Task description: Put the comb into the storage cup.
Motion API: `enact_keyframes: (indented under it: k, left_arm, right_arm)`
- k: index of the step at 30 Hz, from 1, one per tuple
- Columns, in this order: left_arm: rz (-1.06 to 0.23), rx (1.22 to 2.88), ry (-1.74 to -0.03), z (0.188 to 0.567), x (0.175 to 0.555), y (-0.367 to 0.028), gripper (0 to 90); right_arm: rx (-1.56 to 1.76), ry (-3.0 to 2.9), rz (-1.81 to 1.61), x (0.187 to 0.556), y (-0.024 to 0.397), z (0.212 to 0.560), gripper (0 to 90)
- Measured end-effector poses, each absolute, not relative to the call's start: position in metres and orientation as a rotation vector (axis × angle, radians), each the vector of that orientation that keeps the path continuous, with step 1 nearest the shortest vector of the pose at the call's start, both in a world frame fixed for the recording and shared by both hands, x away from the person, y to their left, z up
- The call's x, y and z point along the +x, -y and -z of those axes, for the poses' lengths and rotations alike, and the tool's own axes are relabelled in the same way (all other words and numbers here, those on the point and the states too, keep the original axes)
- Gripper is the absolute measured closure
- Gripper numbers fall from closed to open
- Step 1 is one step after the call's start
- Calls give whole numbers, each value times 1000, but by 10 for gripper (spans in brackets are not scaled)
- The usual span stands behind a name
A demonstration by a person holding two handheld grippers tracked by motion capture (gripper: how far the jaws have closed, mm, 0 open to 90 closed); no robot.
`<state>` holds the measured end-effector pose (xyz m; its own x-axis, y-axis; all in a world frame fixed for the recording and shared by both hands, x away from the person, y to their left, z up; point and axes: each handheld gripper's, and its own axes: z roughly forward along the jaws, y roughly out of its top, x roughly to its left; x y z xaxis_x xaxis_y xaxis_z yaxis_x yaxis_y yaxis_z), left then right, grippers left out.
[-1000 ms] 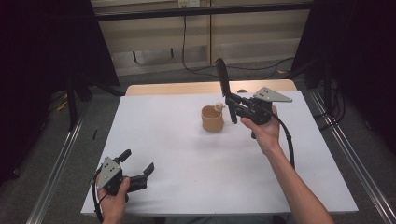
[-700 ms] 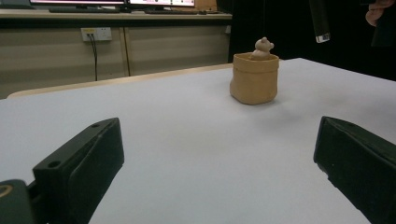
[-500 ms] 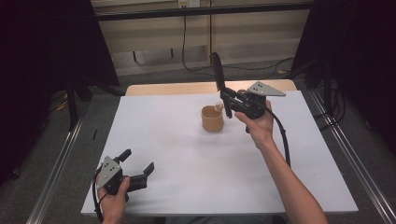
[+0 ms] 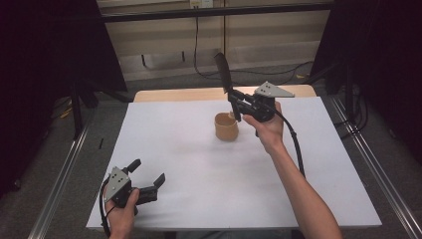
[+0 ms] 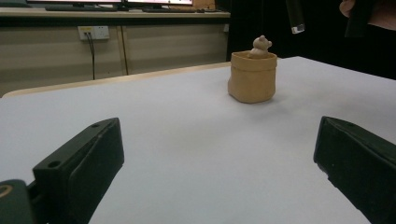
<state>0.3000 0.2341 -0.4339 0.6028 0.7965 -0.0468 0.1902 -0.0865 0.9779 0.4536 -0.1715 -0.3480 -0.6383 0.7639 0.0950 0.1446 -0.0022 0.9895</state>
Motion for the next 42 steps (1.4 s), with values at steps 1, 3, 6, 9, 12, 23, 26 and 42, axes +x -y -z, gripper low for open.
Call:
enact_keyframes:
  k: [1, 3, 6, 9, 12, 23, 26, 42]
  left_arm:
    - [-623, 1617, -837, 434, 300, -234, 18]
    - [-624, 1620, -833, 434, 300, -234, 18]
    - [-621, 1616, -834, 434, 301, -234, 18]
    - [-620, 1617, -833, 434, 301, -233, 18]
    - [-621, 1619, -829, 434, 302, -233, 18]
    - [-616, 1619, -830, 434, 302, -235, 18]
    - [-614, 1610, -831, 434, 302, -234, 18]
    - [-617, 1619, -826, 434, 303, -234, 18]
  right_arm:
    - [936, -1793, -1692, 454, 170, 348, 727]
    - [935, -1792, -1688, 456, 168, 351, 727]
    - [936, -1801, -1677, 460, 165, 354, 727]
    - [944, -1806, -1677, 465, 160, 356, 727]
    - [944, -1811, -1679, 469, 153, 357, 727]
    - [933, -1838, -1673, 478, 142, 364, 727]
    - [941, -1838, -1670, 481, 142, 369, 727]
    - [928, -1867, -1629, 486, 140, 384, 727]
